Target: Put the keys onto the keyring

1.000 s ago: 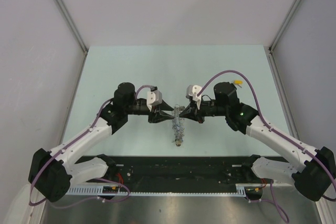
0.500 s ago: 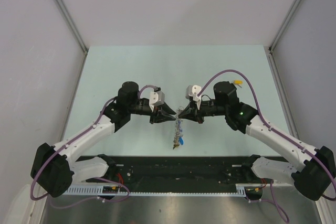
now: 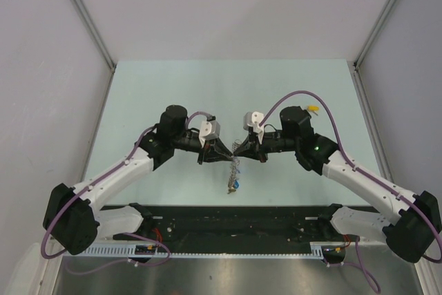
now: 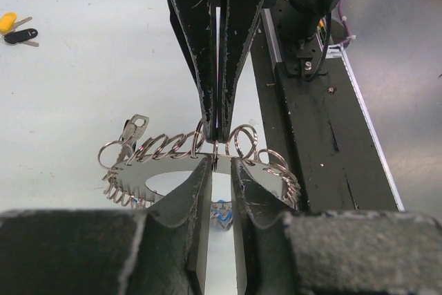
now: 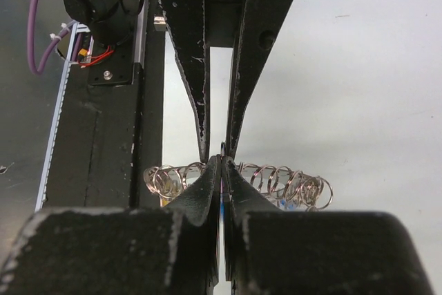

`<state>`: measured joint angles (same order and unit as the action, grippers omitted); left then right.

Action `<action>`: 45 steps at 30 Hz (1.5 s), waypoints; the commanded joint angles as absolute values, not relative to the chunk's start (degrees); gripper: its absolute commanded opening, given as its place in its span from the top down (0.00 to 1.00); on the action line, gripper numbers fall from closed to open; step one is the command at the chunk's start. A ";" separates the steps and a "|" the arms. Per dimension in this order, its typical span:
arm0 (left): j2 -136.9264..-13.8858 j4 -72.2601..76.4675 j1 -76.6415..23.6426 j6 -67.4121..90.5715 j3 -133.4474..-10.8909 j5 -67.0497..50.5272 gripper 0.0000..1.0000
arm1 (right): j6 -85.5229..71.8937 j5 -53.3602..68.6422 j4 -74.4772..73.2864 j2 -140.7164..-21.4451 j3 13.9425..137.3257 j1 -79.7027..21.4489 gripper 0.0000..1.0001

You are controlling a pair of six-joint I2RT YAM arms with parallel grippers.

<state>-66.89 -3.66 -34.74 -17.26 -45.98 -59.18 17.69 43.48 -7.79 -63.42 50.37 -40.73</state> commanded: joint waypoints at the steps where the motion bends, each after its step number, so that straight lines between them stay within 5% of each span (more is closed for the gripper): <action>1: -67.41 -6.41 -35.33 -20.04 -48.87 -61.61 0.81 | 18.37 45.26 -4.13 -63.46 54.32 -40.96 1.00; 30: -66.80 -7.12 -36.21 -19.43 -49.31 -58.99 0.99 | 20.48 43.96 -8.62 -65.48 56.95 -43.07 0.98; 40: -60.56 -0.27 -36.21 -12.66 -43.68 -50.99 1.00 | 5.73 32.97 -7.46 -61.70 56.95 -35.34 0.25; 45: -58.28 -0.44 -36.21 -12.30 -42.36 -48.17 1.00 | 0.01 18.58 -10.89 -61.17 56.87 -29.80 0.11</action>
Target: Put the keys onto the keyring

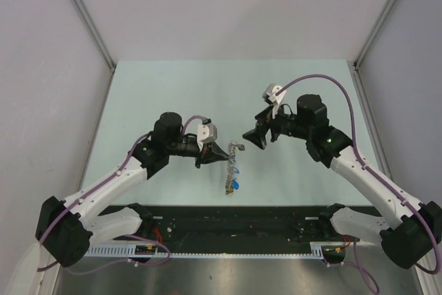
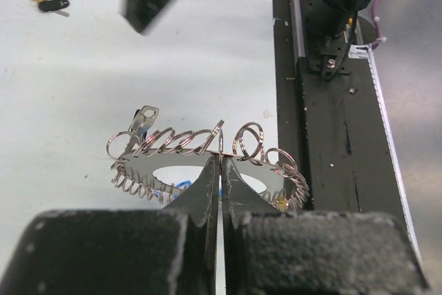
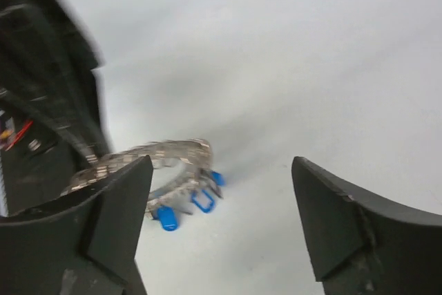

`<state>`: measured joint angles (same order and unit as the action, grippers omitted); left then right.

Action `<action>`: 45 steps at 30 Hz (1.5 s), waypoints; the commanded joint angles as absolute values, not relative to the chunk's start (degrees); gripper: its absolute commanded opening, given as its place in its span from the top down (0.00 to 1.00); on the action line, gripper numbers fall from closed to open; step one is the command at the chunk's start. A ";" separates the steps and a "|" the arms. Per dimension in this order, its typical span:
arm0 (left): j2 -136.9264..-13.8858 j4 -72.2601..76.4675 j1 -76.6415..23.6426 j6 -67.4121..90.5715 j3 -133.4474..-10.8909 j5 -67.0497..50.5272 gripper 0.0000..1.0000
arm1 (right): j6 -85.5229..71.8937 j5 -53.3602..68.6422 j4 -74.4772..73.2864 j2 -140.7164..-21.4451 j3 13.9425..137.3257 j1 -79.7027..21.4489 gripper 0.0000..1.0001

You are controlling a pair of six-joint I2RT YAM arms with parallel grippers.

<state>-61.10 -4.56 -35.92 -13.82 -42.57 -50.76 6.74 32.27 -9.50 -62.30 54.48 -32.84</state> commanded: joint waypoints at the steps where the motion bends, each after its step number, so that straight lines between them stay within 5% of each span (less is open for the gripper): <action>1: -57.66 -0.79 -36.21 -12.48 -42.36 -46.95 1.00 | -1.22 15.41 -12.12 -61.35 56.95 -29.10 0.09; 6: -55.72 -1.23 -36.12 -11.43 -42.36 -40.88 1.00 | -9.21 -2.88 -15.90 -65.64 56.87 -19.90 0.10; 19: -54.41 -2.37 -32.26 -5.10 -42.89 -25.58 1.00 | -14.24 -7.03 -4.84 -91.56 57.92 -1.94 0.28; 37: -54.76 -5.27 -32.08 -7.56 -43.94 -21.01 1.00 | -4.66 -6.07 -11.16 -114.78 76.11 -1.41 0.39; 45: -54.32 -5.45 -32.08 -7.65 -43.86 -20.92 1.00 | -2.02 -7.91 -14.94 -116.28 76.20 -3.42 0.64</action>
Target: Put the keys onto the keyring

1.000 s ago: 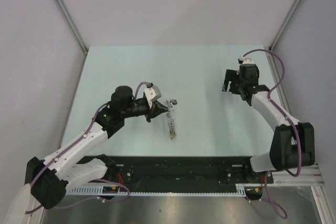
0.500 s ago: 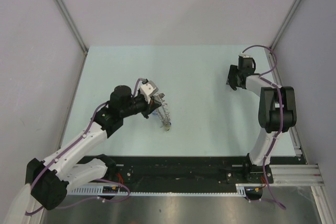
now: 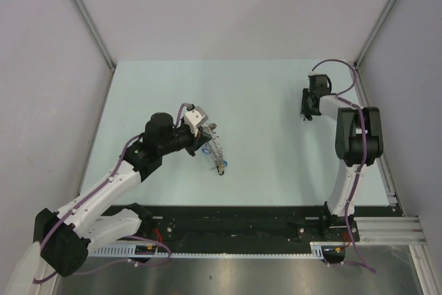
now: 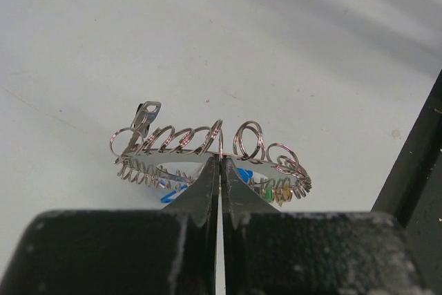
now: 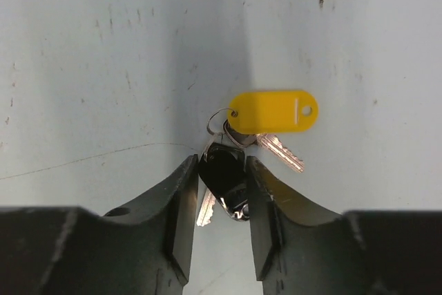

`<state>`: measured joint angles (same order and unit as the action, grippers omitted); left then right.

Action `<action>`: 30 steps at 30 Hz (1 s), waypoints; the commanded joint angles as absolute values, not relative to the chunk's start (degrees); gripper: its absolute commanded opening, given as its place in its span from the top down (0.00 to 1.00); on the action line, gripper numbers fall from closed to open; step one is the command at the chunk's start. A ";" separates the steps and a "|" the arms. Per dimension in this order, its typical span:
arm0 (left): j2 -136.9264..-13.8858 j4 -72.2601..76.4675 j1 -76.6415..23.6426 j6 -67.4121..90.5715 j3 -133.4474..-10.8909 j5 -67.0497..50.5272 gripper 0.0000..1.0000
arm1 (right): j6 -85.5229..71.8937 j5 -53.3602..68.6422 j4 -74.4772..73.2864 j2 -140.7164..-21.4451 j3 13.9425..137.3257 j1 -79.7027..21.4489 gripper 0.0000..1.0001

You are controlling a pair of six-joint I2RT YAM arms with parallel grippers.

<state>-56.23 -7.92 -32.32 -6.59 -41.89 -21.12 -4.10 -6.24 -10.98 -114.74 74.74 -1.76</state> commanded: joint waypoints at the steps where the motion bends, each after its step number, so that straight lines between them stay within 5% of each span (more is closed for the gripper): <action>1: -54.14 -5.62 -31.99 -7.65 -43.86 -20.83 1.00 | -1.85 -8.17 -15.55 -116.19 76.20 -3.86 0.66; 8: -52.74 -5.71 -31.99 -7.82 -43.95 -20.04 1.00 | -1.05 -7.74 -23.64 -113.82 74.62 -8.25 0.83; 24: -48.61 -5.80 -31.99 -8.44 -43.51 -17.67 1.00 | -11.42 -1.76 -31.29 -100.03 57.31 -41.29 0.83; 30: -47.64 -6.59 -31.99 -9.32 -43.59 -15.65 1.00 | -14.32 -5.88 -30.67 -93.53 54.58 -47.62 0.70</action>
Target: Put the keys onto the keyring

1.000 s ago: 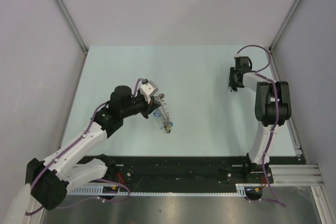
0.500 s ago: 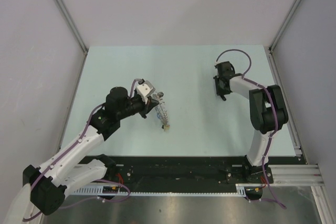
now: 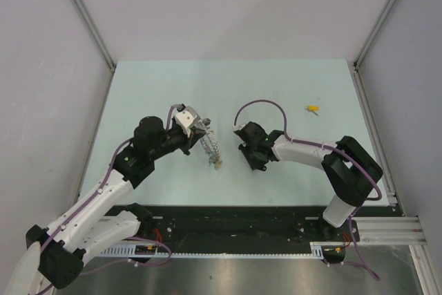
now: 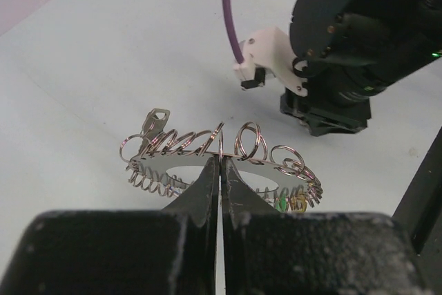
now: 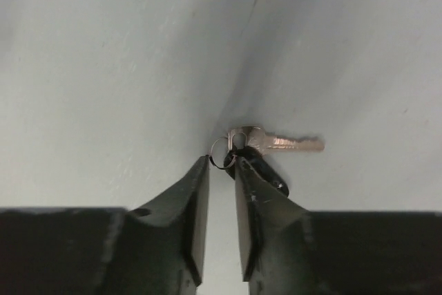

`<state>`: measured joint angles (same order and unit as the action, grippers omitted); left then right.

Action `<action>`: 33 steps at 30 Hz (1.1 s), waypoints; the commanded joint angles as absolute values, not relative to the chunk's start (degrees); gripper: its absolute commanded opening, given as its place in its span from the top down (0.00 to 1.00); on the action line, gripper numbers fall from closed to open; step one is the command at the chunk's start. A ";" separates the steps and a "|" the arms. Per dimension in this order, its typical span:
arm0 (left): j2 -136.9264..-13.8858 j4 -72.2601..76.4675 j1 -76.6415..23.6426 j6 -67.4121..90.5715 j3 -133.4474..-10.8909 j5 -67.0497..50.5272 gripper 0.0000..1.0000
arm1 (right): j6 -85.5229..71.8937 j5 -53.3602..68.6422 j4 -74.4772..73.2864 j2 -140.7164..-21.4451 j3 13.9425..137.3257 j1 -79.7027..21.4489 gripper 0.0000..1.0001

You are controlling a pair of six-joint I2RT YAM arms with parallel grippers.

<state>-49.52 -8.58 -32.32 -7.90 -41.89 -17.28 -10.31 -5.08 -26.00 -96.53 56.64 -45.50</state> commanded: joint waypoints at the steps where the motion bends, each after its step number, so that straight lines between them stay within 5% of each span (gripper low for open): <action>1: -47.38 -6.85 -31.99 -9.23 -43.59 -15.38 1.00 | -14.59 -7.45 -30.50 -90.64 54.67 -48.07 0.68; 13: -36.92 -9.67 -31.99 -7.65 -36.75 -6.07 1.00 | -8.62 -17.58 -20.31 -81.47 49.75 -54.31 0.68; 33: -35.07 -8.96 -31.55 -7.12 -34.63 -1.67 1.00 | -7.29 -25.75 -19.59 -92.72 51.68 -61.43 0.75</action>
<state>-35.88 -13.06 -32.05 -7.53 -34.15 -2.61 -6.00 -20.78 -18.65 -91.44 48.86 -60.36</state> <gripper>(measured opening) 0.007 0.260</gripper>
